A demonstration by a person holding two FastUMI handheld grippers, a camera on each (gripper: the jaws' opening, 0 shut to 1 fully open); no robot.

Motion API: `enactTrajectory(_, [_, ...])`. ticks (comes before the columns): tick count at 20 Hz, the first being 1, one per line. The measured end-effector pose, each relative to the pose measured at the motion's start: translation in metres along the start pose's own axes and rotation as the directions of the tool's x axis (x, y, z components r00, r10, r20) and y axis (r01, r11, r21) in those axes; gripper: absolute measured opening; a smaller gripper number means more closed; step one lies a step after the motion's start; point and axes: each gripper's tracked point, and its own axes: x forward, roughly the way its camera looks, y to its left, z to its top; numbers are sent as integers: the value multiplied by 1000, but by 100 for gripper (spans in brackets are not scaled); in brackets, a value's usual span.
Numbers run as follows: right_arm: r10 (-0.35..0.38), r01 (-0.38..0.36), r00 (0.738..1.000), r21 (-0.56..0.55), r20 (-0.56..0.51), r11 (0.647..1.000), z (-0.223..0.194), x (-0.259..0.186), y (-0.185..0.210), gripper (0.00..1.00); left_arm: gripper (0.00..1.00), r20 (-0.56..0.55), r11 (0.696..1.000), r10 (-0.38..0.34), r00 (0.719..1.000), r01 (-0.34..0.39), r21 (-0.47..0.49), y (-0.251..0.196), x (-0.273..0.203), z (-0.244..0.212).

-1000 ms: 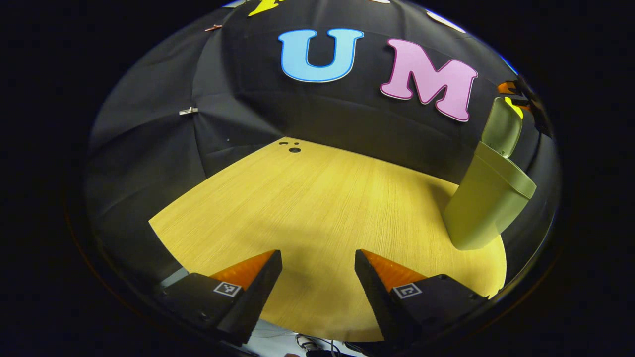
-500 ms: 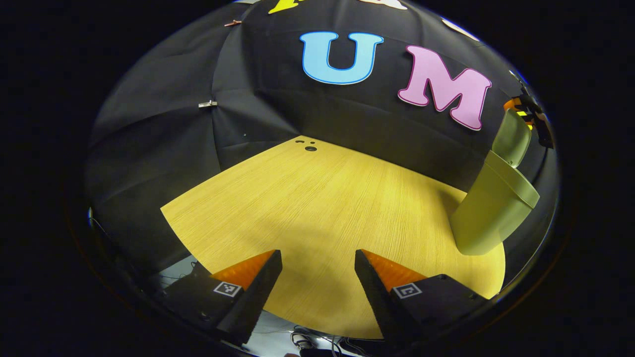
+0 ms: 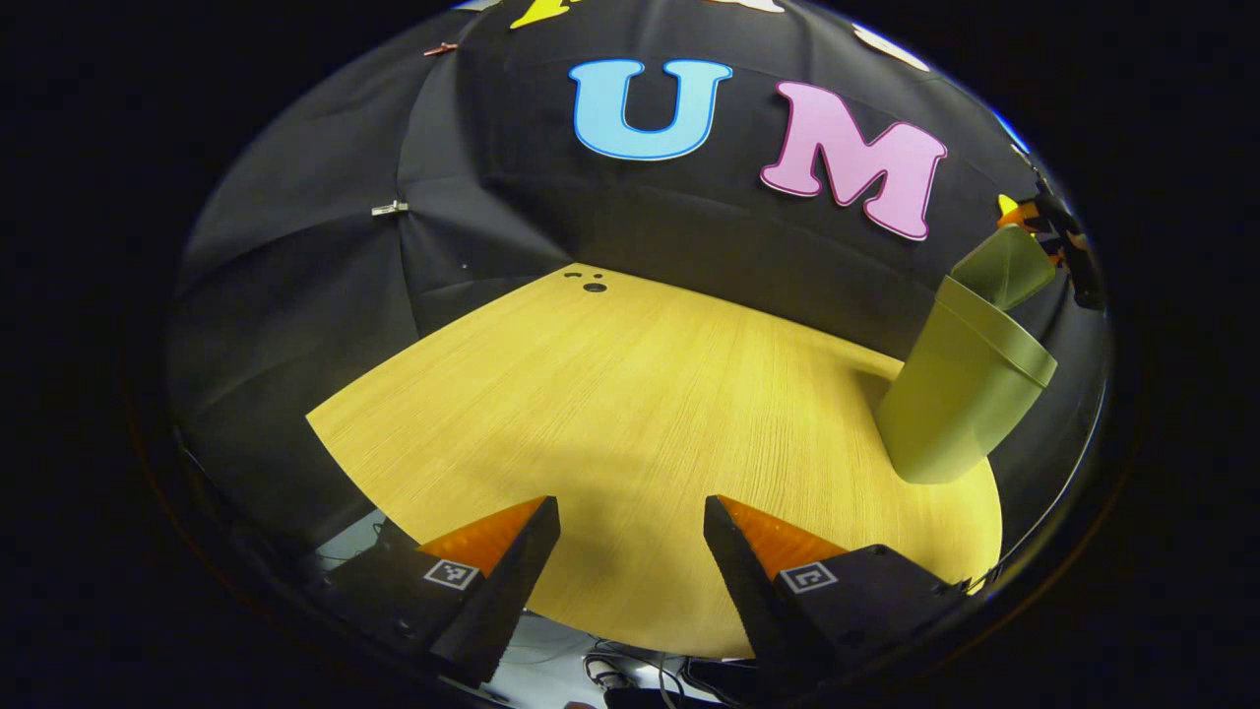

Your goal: Press the lid of the desktop garbage bin to open it, pick up the crumpled paper on the desktop and throw it into the bin, then pick up the pop can on the desktop and drop it into the bin, and finally close the garbage bin lid.

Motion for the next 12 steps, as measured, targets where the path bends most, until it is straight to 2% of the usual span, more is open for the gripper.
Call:
enactTrajectory(5, [-18,18,1000,1,-18,1000,-54,-13,4,98,95,-30,997,-42,999,44,65,-4,-3,-13])
enactTrajectory(12, [-41,44,997,45,-63,998,-109,-23,6,98,95,-13,985,-108,994,108,131,-14,-3,-2])
